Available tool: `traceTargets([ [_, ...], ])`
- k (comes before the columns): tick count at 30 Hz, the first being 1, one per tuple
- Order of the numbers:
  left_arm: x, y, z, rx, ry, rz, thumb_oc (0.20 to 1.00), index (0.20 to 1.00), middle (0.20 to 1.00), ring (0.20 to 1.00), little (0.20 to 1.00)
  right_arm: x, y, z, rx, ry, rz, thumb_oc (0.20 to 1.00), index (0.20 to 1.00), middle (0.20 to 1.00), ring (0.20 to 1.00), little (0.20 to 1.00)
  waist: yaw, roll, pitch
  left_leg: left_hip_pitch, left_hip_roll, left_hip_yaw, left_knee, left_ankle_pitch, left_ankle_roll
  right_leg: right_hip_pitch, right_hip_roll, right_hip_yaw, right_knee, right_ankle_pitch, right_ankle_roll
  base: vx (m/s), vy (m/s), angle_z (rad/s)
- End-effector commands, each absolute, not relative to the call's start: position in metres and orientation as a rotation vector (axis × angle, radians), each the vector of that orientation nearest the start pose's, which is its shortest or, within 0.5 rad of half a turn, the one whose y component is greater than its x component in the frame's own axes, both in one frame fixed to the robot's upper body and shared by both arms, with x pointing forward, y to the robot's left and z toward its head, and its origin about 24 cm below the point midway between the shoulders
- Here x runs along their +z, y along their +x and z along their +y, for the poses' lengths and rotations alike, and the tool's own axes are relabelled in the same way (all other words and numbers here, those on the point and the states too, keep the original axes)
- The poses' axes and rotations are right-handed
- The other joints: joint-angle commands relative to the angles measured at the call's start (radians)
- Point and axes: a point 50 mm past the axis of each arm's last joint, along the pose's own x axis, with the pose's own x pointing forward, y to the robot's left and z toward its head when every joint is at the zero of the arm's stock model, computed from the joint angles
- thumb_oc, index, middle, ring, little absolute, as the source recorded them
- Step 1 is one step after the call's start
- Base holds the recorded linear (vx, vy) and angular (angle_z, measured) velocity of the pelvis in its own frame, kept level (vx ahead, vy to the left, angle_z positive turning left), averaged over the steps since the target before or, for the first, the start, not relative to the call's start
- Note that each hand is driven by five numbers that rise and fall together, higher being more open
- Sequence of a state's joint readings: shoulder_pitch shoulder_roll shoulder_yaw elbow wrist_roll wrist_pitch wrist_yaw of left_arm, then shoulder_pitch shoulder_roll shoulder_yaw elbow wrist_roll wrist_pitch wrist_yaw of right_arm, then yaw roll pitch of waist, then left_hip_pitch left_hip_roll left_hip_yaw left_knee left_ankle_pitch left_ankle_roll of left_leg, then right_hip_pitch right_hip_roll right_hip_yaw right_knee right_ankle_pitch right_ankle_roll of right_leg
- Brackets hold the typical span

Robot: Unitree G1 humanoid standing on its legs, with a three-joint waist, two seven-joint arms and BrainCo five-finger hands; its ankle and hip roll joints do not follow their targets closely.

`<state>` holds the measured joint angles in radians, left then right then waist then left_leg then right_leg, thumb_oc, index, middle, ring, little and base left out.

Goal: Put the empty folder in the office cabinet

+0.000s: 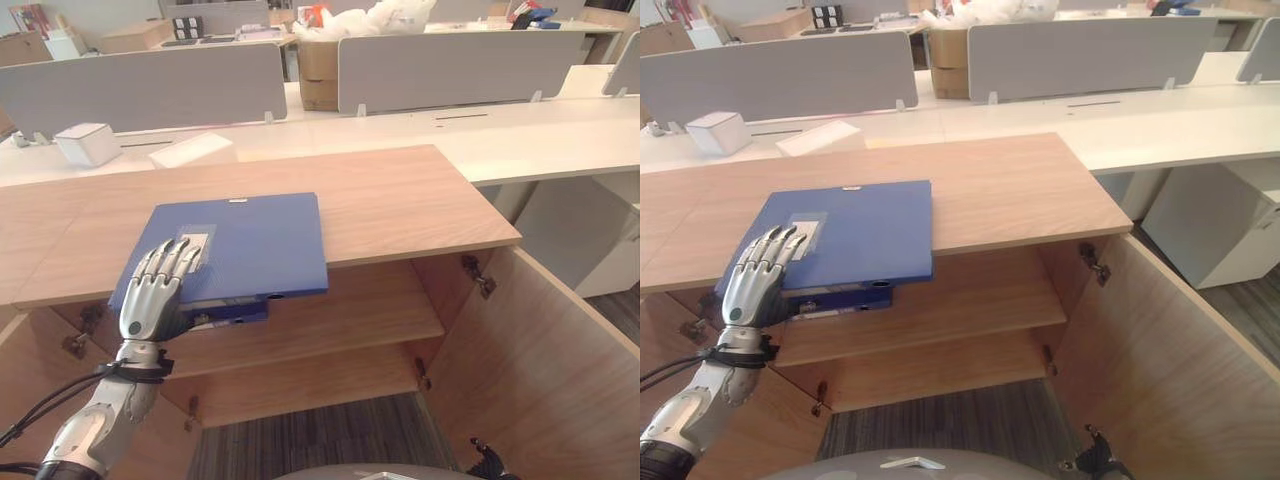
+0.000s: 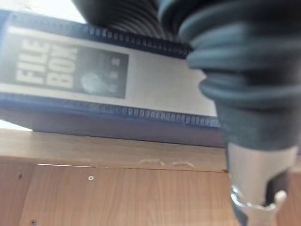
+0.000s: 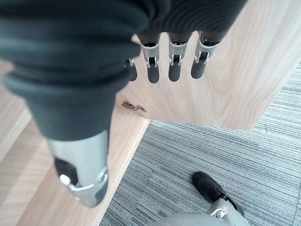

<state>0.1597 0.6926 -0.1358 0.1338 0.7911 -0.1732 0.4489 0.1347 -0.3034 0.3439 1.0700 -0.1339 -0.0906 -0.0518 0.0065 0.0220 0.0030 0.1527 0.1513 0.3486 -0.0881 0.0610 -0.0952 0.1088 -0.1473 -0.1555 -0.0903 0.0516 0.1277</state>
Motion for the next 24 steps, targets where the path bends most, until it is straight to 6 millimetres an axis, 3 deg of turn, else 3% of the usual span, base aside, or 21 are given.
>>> traceTargets([
  [1,0.048,0.226,0.268,0.009,1.477,-0.205,1.0,1.0,1.0,1.0,1.0,-0.151,0.105,-0.225,0.166,-0.537,1.018,1.0,1.0,1.0,1.0,1.0,-0.011,-0.03,0.01,0.029,0.076,-0.089,0.001,-0.073,-0.066,-0.006,-0.115,0.014,0.008,0.032,0.084,0.0,0.001,-0.04],
  [5,0.042,0.227,0.267,-0.018,1.497,-0.184,1.0,1.0,1.0,1.0,1.0,-0.151,0.107,-0.225,0.167,-0.541,1.011,1.0,1.0,1.0,1.0,1.0,-0.015,-0.031,0.008,0.034,0.075,-0.084,0.001,-0.076,-0.066,-0.007,-0.115,0.019,0.008,0.033,0.085,0.0,0.0,0.0],
  [6,0.041,0.227,0.268,-0.02,1.498,-0.178,0.567,0.567,0.567,0.567,0.567,-0.151,0.106,-0.225,0.166,-0.541,1.013,1.0,1.0,1.0,1.0,1.0,-0.016,-0.032,0.008,0.035,0.075,-0.083,0.001,-0.076,-0.066,-0.007,-0.116,0.019,0.008,0.033,0.086,0.0,0.0,0.0],
  [7,0.042,0.229,0.267,-0.019,1.499,-0.183,0.2,0.2,0.2,0.2,0.2,-0.151,0.106,-0.224,0.165,-0.542,1.012,1.0,1.0,1.0,1.0,1.0,-0.019,-0.032,0.01,0.036,0.075,-0.082,0.001,-0.076,-0.066,-0.008,-0.115,0.021,0.009,0.034,0.086,0.0,0.0,0.0],
  [14,0.04,0.23,0.27,-0.013,1.499,-0.167,0.2,0.2,0.2,0.2,0.2,-0.151,0.108,-0.224,0.163,-0.546,1.01,1.0,1.0,1.0,1.0,1.0,-0.018,-0.031,0.01,0.039,0.073,-0.077,0.001,-0.076,-0.066,-0.007,-0.117,0.022,0.009,0.036,0.087,0.0,0.003,-0.02],
  [19,0.051,0.231,0.274,0.035,1.5,-0.2,0.2,0.2,0.2,0.2,0.2,-0.151,0.107,-0.224,0.159,-0.548,1.009,1.0,1.0,1.0,1.0,1.0,-0.016,-0.032,0.009,0.041,0.071,-0.076,0.001,-0.077,-0.066,-0.006,-0.118,0.022,0.009,0.038,0.087,0.0,0.0,0.0],
  [23,0.076,0.234,0.273,0.111,1.46,-0.298,0.2,0.2,0.2,0.2,0.2,-0.151,0.106,-0.224,0.156,-0.552,1.003,1.0,1.0,1.0,1.0,1.0,-0.015,-0.032,0.009,0.041,0.072,-0.078,0.001,-0.078,-0.066,-0.006,-0.12,0.019,0.009,0.038,0.088,0.0,0.0,0.0],
  [24,0.09,0.237,0.272,0.161,1.431,-0.361,0.2,0.2,0.2,0.2,0.2,-0.151,0.107,-0.224,0.159,-0.555,0.998,1.0,1.0,1.0,1.0,1.0,-0.013,-0.033,0.008,0.04,0.07,-0.08,0.001,-0.077,-0.066,-0.004,-0.12,0.018,0.009,0.038,0.088,0.0,0.0,0.0],
])
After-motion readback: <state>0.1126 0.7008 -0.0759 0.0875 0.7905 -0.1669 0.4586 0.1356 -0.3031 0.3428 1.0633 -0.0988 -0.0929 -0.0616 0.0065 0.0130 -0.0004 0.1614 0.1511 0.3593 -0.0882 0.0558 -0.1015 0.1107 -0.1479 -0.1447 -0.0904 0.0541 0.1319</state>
